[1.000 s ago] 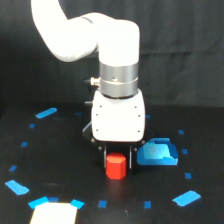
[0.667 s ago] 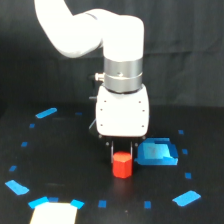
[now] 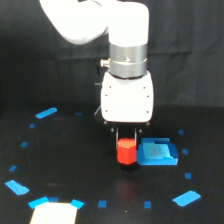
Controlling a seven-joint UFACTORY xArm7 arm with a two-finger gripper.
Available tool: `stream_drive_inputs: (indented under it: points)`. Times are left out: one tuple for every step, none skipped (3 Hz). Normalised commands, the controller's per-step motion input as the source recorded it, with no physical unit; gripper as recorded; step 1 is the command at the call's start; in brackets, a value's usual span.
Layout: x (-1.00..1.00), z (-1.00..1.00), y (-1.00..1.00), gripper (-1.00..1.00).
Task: Pick up the red object from the table
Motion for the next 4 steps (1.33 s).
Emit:
stream_drive_inputs:
  points:
    - [-0.37,1.00,0.90,-1.00]
    - [-0.06,1.00,0.60,-0.78]
    - [-0.35,1.00,0.39,-0.52]
    - [-0.07,1.00,0.63,-0.66]
